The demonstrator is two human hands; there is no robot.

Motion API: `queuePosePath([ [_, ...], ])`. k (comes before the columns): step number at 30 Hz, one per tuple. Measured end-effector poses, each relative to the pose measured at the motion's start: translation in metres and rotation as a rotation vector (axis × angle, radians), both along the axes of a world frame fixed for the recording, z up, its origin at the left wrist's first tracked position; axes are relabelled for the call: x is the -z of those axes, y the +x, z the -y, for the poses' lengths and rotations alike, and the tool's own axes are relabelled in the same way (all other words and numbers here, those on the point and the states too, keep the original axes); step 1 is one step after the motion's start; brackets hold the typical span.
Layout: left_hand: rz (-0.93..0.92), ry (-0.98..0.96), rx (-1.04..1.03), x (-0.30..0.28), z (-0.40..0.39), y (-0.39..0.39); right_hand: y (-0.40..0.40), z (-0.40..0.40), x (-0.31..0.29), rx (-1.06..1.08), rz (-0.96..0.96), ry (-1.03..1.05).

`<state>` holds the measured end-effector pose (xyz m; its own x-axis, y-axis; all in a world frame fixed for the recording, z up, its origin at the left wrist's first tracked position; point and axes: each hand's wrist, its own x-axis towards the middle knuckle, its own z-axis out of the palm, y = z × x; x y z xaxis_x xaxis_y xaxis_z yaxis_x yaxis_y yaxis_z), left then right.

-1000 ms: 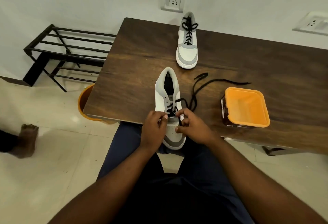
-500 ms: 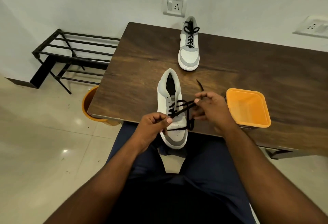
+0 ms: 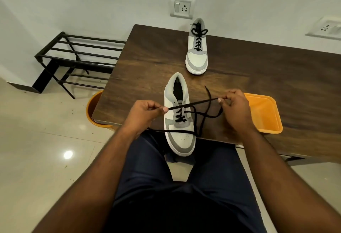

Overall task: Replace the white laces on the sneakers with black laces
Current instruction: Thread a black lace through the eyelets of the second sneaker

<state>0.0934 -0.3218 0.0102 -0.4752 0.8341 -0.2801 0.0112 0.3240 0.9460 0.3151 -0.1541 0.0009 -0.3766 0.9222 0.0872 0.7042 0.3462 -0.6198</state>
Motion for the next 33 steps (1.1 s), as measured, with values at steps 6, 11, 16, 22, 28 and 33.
queuePosePath([
  [6,-0.001,0.023,0.108,-0.014,-0.013,0.025,-0.044,0.05,-0.008,-0.452,-0.203,-0.498],
  [11,-0.008,-0.065,0.091,-0.007,-0.004,0.0,-0.025,0.023,0.014,0.009,-0.263,-0.423],
  [16,-0.071,-0.086,-0.024,0.008,0.006,-0.023,0.001,0.0,0.021,-0.055,0.059,-0.241],
  [22,-0.119,-0.042,0.172,-0.003,-0.019,0.013,-0.046,0.049,0.021,-0.37,-0.336,-0.65],
  [28,-0.068,-0.102,0.109,0.006,-0.002,-0.016,-0.017,0.028,0.026,-0.039,-0.371,-0.471],
  [33,0.045,-0.084,0.239,0.0,-0.009,-0.003,-0.032,0.038,0.02,-0.314,-0.341,-0.63],
])
